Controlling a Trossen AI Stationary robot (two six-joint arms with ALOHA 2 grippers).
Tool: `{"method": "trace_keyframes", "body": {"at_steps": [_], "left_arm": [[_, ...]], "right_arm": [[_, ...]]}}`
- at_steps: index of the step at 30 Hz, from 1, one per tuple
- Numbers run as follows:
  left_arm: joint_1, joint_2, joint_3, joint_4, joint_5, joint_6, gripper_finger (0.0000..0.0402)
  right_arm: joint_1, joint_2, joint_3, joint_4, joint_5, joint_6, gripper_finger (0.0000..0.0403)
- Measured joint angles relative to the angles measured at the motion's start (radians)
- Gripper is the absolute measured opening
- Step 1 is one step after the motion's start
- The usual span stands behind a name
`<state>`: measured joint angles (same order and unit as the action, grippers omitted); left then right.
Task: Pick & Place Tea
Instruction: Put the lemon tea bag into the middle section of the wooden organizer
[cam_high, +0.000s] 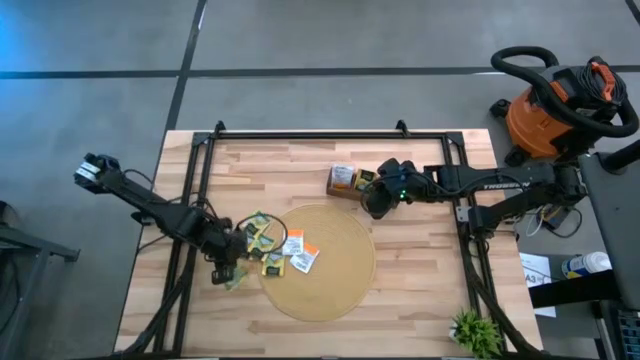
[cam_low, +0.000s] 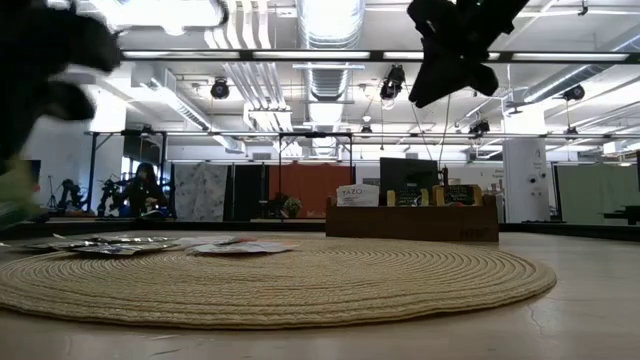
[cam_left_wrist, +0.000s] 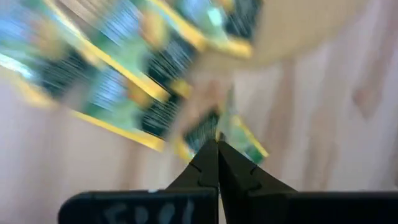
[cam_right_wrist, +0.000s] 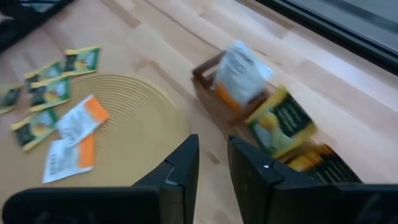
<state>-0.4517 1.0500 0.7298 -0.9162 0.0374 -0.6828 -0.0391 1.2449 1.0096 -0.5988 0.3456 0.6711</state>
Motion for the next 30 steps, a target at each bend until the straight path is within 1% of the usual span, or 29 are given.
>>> {"method": "trace_keyframes", "body": {"at_steps": [2, 4, 8, 10, 12, 18, 21, 26, 30], "left_arm": [[0.013, 0.004, 0.079, -0.073, -0.101, 0.031, 0.0], [0.035, 0.013, 0.153, -0.121, -0.177, 0.072, 0.0], [0.102, 0.057, 0.267, -0.159, -0.251, 0.195, 0.0], [0.15, 0.092, 0.315, -0.159, -0.267, 0.272, 0.0], [0.209, 0.14, 0.369, -0.162, -0.272, 0.345, 0.0], [0.36, 0.307, 0.568, -0.157, -0.278, 0.589, 0.0], [0.414, 0.397, 0.68, -0.149, -0.278, 0.702, 0.0], [0.454, 0.539, 0.884, -0.13, -0.278, 0.863, 0.0], [0.458, 0.62, 1.009, -0.127, -0.276, 0.929, 0.0]], "right_arm": [[-0.01, 0.0, 0.0, 0.04, -0.046, -0.038, 0.0076], [-0.023, 0.0, 0.0, 0.109, -0.112, -0.095, 0.0073], [-0.04, 0.0, 0.0, 0.312, -0.286, -0.257, 0.007], [-0.043, 0.005, 0.0, 0.401, -0.327, -0.315, 0.0074], [-0.043, 0.015, 0.001, 0.453, -0.332, -0.332, 0.0081], [-0.042, 0.065, 0.001, 0.449, -0.353, -0.335, 0.0114], [-0.037, 0.084, 0.001, 0.455, -0.354, -0.353, 0.0133], [-0.037, 0.103, 0.002, 0.454, -0.345, -0.42, 0.0156], [-0.037, 0.1, 0.002, 0.456, -0.335, -0.447, 0.0159]]}}
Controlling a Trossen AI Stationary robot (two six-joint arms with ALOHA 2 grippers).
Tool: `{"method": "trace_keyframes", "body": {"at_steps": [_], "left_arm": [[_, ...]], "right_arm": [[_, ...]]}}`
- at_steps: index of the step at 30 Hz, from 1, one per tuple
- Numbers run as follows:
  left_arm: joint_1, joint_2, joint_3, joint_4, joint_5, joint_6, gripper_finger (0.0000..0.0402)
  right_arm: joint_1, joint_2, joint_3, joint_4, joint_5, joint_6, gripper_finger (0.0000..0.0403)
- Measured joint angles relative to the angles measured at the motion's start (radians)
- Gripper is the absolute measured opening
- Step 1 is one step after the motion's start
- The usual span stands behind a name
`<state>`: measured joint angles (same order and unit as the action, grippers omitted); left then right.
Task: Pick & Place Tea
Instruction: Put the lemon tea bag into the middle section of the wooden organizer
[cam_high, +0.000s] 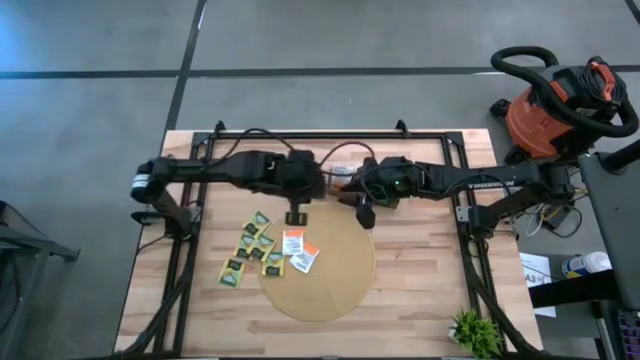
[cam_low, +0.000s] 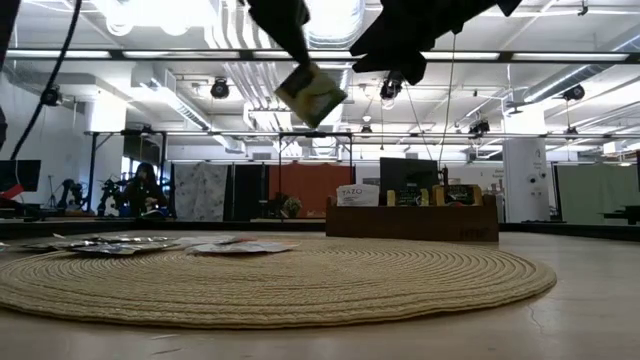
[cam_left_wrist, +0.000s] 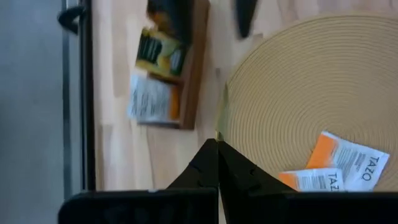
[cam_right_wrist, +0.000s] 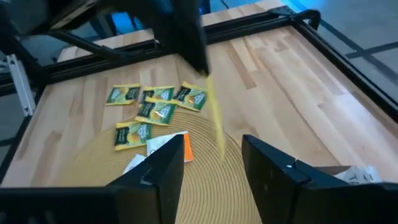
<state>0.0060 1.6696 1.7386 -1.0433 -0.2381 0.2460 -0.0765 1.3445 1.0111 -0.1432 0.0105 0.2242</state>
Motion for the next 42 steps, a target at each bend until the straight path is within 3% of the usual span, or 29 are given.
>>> {"method": "trace_keyframes", "body": {"at_steps": [8, 19, 31, 38, 42], "left_arm": [[0.011, 0.074, 0.125, 0.032, -0.006, 0.051, 0.0], [0.021, 0.08, 0.128, 0.145, 0.057, 0.07, 0.0], [0.031, 0.08, 0.125, 0.146, 0.054, 0.079, 0.0], [0.035, 0.08, 0.123, 0.196, 0.053, 0.074, 0.0], [0.035, 0.08, 0.125, 0.237, 0.054, 0.033, 0.0019]], "right_arm": [[0.0, -0.003, 0.0, 0.004, 0.043, -0.023, 0.0141], [-0.001, -0.001, 0.0, 0.0, 0.121, -0.027, 0.012], [0.0, -0.001, -0.001, -0.061, 0.097, -0.025, 0.0069], [0.0, -0.001, -0.001, -0.06, 0.086, -0.017, 0.0017], [0.0, -0.001, -0.001, -0.062, 0.086, 0.01, 0.0015]]}}
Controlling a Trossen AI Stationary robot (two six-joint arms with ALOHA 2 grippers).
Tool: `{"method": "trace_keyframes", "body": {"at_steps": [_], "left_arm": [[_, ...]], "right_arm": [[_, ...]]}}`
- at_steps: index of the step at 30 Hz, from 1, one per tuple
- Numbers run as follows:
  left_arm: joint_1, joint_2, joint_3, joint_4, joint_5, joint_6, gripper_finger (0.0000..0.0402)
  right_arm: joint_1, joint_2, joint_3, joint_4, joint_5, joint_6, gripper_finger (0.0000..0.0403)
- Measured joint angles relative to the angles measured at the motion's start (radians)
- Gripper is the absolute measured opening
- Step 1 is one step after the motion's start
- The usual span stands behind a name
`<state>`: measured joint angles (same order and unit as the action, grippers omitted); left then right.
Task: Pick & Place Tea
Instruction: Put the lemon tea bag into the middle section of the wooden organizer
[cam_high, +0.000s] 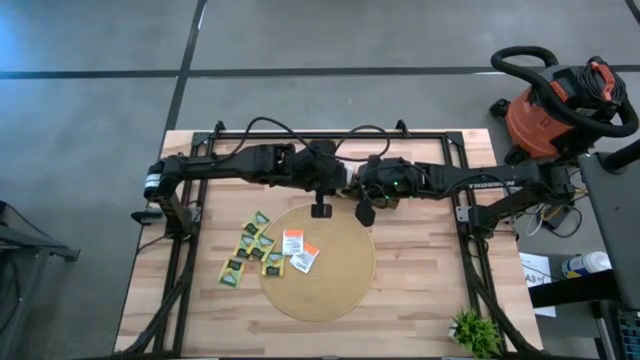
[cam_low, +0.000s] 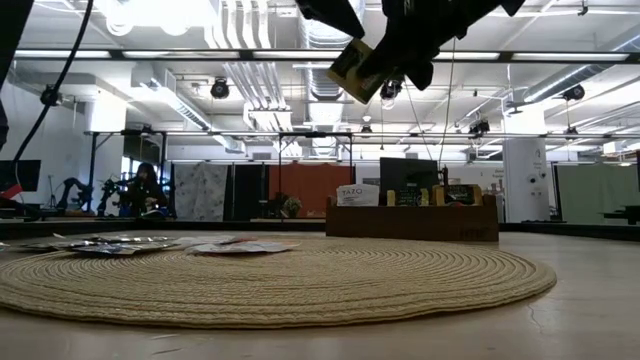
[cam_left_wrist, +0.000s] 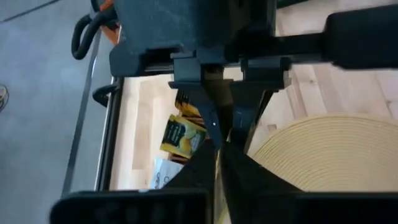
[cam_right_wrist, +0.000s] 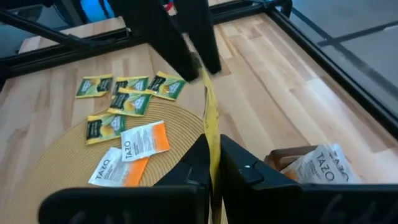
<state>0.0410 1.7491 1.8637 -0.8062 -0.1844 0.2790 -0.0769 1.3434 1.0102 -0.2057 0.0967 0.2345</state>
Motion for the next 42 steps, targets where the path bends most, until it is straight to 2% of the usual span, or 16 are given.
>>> {"method": "trace_keyframes", "body": {"at_steps": [4, 10, 14, 19, 22, 26, 32, 34, 37, 42], "left_arm": [[0.0, -0.001, 0.0, -0.007, -0.015, -0.039, 0.0065], [-0.004, -0.024, -0.003, -0.08, -0.218, -0.113, 0.0125], [0.001, -0.074, -0.011, -0.149, -0.192, -0.208, 0.0132], [0.009, -0.163, -0.125, -0.088, -0.172, -0.297, 0.0133], [0.015, -0.23, -0.261, 0.03, -0.163, -0.358, 0.0133], [0.018, -0.342, -0.482, 0.283, -0.128, -0.472, 0.0133], [0.026, -0.514, -0.827, 0.922, -0.075, -0.621, 0.0133], [0.037, -0.543, -0.914, 1.073, -0.052, -0.67, 0.0133], [0.05, -0.562, -0.992, 1.152, -0.008, -0.748, 0.0133], [0.05, -0.549, -1.016, 1.209, 0.036, -0.783, 0.0133]], "right_arm": [[0.0, 0.0, -0.001, 0.0, 0.0, 0.018, 0.0015], [0.0, 0.0, -0.001, 0.0, 0.008, 0.048, 0.0014], [0.0, -0.009, -0.001, 0.001, 0.02, 0.048, 0.0013], [-0.006, -0.022, -0.001, 0.03, 0.036, 0.048, 0.0013], [-0.011, -0.032, -0.001, 0.088, 0.037, 0.048, 0.0013], [-0.024, -0.043, -0.001, 0.18, 0.037, 0.059, 0.0013], [-0.029, -0.049, -0.001, 0.297, 0.029, 0.106, 0.0013], [-0.029, -0.049, -0.001, 0.334, 0.023, 0.111, 0.0013], [-0.028, -0.049, -0.001, 0.377, 0.021, 0.141, 0.0013], [-0.029, -0.05, -0.001, 0.429, -0.021, 0.167, 0.0013]]}}
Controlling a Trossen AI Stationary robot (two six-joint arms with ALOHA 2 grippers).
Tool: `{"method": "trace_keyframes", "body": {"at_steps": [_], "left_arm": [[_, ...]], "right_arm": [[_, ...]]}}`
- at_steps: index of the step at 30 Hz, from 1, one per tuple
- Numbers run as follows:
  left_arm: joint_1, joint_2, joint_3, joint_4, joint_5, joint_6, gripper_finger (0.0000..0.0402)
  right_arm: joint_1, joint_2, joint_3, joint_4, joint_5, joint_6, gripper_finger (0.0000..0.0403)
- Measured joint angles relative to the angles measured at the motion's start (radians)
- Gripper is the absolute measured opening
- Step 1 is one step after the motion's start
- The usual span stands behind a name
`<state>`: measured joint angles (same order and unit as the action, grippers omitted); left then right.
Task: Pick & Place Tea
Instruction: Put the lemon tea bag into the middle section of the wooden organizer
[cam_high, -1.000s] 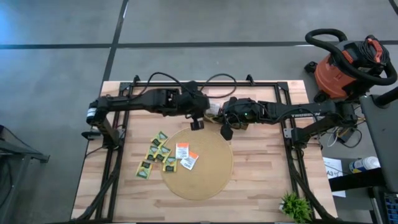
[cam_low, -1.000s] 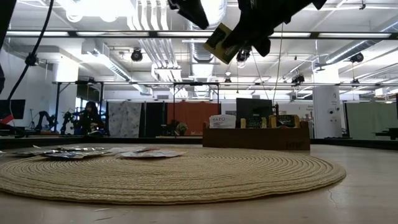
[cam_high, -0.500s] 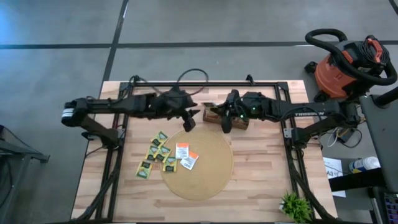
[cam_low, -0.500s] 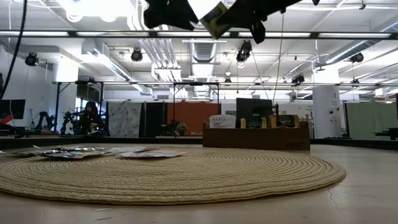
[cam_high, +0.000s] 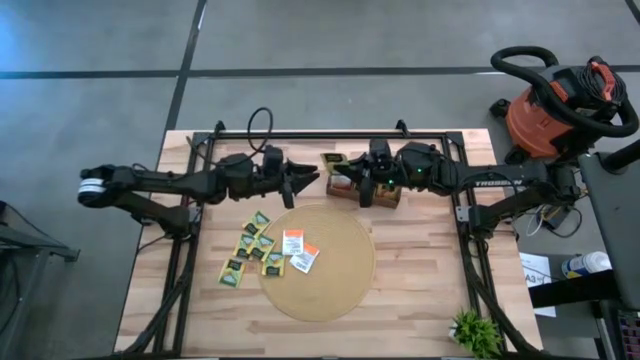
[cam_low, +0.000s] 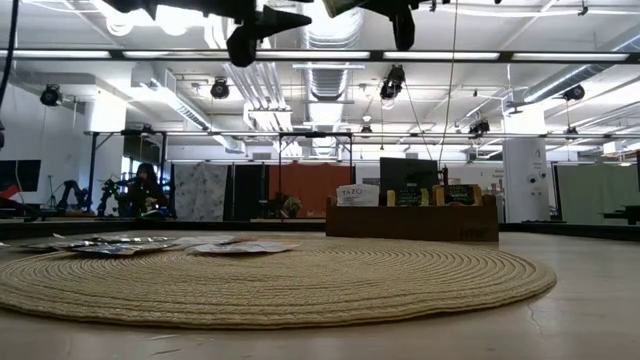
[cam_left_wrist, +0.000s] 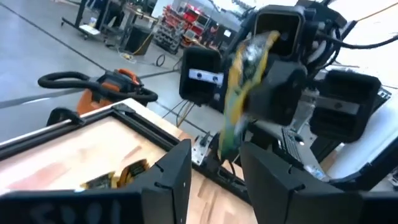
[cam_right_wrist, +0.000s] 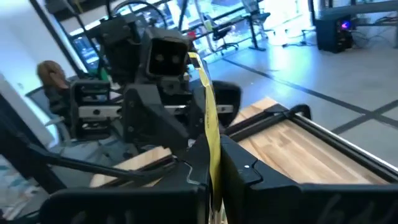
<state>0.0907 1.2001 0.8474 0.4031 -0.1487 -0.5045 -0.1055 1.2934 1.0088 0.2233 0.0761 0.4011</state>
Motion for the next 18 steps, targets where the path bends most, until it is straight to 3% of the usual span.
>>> {"method": "trace_keyframes", "body": {"at_steps": [18], "left_arm": [[0.012, 0.138, 0.136, 0.024, 0.108, 0.092, 0.0122]], "right_arm": [[0.003, 0.0, 0.0, 0.049, -0.031, 0.053, 0.0013]]}}
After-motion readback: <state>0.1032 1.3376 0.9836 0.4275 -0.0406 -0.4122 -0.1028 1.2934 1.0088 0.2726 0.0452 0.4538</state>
